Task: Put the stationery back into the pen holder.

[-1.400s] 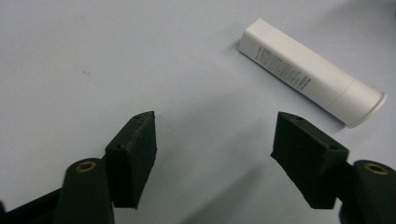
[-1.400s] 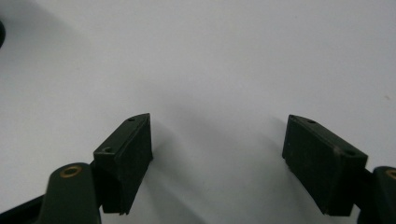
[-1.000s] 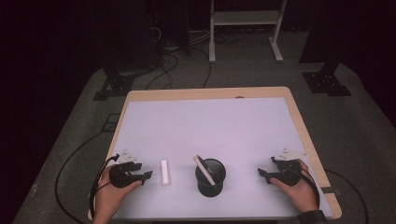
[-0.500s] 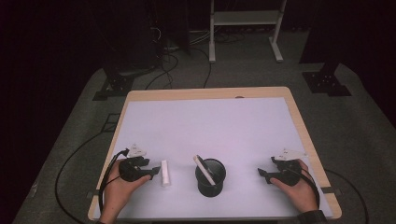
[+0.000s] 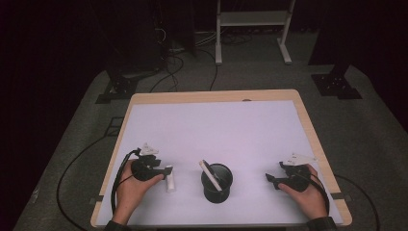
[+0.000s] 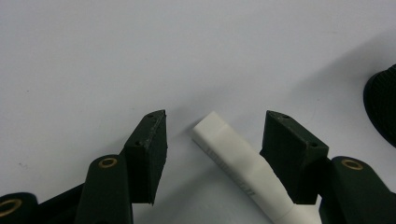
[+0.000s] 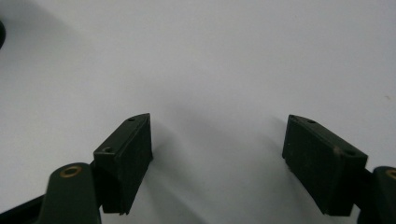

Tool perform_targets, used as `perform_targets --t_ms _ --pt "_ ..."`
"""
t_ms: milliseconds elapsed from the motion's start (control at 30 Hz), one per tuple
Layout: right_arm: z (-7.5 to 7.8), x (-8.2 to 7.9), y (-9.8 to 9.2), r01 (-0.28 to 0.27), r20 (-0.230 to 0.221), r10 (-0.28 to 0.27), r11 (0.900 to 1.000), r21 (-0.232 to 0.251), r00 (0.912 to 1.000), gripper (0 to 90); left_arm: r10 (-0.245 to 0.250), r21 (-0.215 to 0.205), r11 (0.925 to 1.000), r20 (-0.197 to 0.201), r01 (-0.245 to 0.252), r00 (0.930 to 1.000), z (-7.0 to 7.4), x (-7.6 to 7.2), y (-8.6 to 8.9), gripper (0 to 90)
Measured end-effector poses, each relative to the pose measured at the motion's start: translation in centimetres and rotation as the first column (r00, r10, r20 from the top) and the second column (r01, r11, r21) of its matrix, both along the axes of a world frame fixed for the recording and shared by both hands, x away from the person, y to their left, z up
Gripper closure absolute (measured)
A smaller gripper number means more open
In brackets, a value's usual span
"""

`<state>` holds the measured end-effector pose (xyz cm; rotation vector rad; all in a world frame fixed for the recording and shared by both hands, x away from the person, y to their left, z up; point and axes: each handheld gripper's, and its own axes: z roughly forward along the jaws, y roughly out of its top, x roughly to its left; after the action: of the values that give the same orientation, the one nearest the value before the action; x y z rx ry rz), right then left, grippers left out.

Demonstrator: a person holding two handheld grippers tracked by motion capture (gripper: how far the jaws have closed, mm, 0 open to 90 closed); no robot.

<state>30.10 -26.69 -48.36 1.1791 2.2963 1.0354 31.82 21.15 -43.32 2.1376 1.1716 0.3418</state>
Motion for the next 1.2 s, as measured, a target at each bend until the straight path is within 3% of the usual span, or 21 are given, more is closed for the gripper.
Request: perform_targets --t_ms 300,667,967,1067,1200 --pt "0.0 0.0 0.0 0.0 0.001 0.0 1.0 -0.001 1.0 23.1 -0.001 0.042 0.9991 -0.051 0.003 0.9987 -0.9 0.0 -1.3 41.0" --pt "0.0 0.0 0.0 0.0 0.0 0.0 1.0 0.0 1.0 23.1 0.003 0.062 0.9981 -0.075 0.002 0.9972 -1.7 0.1 -1.7 43.1" --pt "0.0 0.0 0.0 0.0 0.0 0.0 1.0 0.0 1.0 23.1 0.002 0.075 0.9972 -0.101 0.006 0.9948 -1.8 0.6 -1.5 52.8" --pt "0.0 0.0 0.0 0.0 0.0 0.0 1.0 0.0 1.0 23.1 -0.007 0.091 0.9957 -0.1 0.016 0.9949 -1.7 0.7 -1.4 60.5" --pt "0.0 0.0 0.0 0.0 0.0 0.0 1.0 0.0 1.0 23.1 -0.008 0.09 0.9957 -0.112 0.018 0.9937 -1.6 0.8 -1.4 60.3"
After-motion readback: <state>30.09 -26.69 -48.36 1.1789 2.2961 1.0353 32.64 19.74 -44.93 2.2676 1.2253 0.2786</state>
